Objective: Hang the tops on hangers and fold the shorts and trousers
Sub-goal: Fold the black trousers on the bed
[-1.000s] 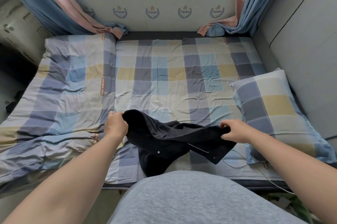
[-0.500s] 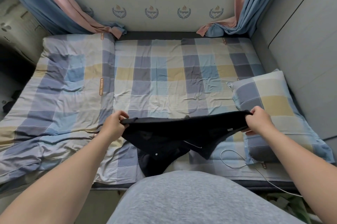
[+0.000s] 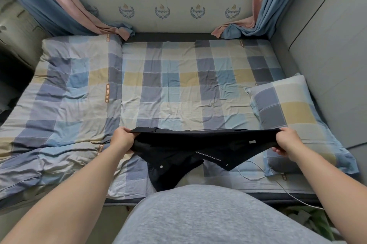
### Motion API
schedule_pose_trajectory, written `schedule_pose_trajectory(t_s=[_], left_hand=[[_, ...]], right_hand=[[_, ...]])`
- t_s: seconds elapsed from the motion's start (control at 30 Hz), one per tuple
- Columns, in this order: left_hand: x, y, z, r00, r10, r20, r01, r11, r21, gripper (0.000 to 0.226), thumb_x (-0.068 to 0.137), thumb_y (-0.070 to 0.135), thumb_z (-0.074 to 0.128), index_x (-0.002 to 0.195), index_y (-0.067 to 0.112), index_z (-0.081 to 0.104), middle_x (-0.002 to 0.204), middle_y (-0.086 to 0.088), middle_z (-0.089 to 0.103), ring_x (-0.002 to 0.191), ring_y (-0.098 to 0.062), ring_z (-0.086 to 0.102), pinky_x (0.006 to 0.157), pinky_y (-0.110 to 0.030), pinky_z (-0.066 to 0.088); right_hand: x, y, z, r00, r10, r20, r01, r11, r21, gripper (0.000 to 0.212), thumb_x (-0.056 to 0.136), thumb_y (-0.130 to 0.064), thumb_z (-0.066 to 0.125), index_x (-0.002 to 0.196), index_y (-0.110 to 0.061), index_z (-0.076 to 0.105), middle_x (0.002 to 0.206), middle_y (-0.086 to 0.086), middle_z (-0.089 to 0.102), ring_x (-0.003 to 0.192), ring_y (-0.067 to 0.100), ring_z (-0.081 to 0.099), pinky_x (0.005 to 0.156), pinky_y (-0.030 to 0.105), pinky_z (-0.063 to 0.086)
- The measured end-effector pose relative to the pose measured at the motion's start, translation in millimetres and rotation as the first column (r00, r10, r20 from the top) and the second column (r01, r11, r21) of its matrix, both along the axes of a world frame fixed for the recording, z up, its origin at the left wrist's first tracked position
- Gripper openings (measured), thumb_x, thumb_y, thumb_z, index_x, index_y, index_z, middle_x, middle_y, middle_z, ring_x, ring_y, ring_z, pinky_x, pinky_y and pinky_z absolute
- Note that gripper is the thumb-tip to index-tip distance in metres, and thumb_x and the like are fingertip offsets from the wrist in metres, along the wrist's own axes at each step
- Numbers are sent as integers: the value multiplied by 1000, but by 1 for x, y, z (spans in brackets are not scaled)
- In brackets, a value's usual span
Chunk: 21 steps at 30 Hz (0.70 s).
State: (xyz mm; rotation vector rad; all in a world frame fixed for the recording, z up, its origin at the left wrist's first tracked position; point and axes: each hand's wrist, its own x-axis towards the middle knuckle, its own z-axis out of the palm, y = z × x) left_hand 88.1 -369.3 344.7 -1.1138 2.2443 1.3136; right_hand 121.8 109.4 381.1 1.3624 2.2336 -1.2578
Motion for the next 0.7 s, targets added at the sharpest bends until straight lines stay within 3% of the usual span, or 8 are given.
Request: schedule_pose_trajectory(t_s=[0.13,0.23,0.3,0.37,0.47,0.57,0.63,0.7], left_hand=[[-1,-11,5,988,-150,-45,156,954,257,17,98,18,63,114,14,56,102,-16,64,78,-28,63,55,-36,55],[-4,-11,8,999,4,-49,21,871,491,22,104,5,45,109,17,62,89,-12,58,58,-20,53,54,-32,53],[-6,-8,8,986,158,-53,-109,849,517,35,103,0,36,98,15,66,80,-11,54,52,-16,43,55,-31,51],[-9,-4,8,966,256,-38,-201,833,516,36,104,3,34,96,14,67,81,-11,55,57,-17,44,61,-33,50],[-7,0,10,948,317,-25,-252,799,546,28,105,9,36,100,14,63,91,-10,62,78,-21,60,81,-38,52],[-1,-3,11,954,296,-37,-216,771,599,18,104,15,41,111,14,57,99,-4,66,94,-18,65,97,-41,47],[1,-7,11,966,249,-63,-154,759,633,19,99,16,43,109,18,58,106,0,70,104,-16,64,97,-41,44],[0,-8,12,970,206,-132,-84,786,612,25,93,7,42,105,19,61,111,2,70,108,-13,61,96,-42,42]], right_hand=[[10,-2,-1,999,-37,20,40,985,-166,43,99,-6,23,112,-24,60,64,11,56,45,18,46,35,14,34],[16,-2,-2,996,-90,26,93,959,-267,38,101,-9,32,100,-23,66,66,10,60,45,16,50,35,14,35],[18,-5,-2,991,-135,18,133,932,-336,28,101,-9,38,93,-19,63,70,11,61,51,20,56,35,15,39],[19,-8,-4,983,-186,-9,167,902,-397,23,102,-6,36,92,-12,56,79,16,61,65,27,60,42,24,47],[17,-8,-4,967,-235,-96,152,840,-521,18,101,-5,41,94,-11,56,88,14,60,81,29,61,71,41,52],[19,-4,1,979,-104,-175,-25,795,-606,14,97,-4,49,91,-14,57,90,9,62,91,23,62,93,46,51],[19,-2,3,975,41,-220,-155,830,-535,22,94,5,51,110,-9,56,102,12,62,101,24,61,98,47,49],[14,-1,6,952,189,-240,-267,898,-349,35,92,11,52,124,-4,48,114,16,57,106,26,58,93,44,50]])
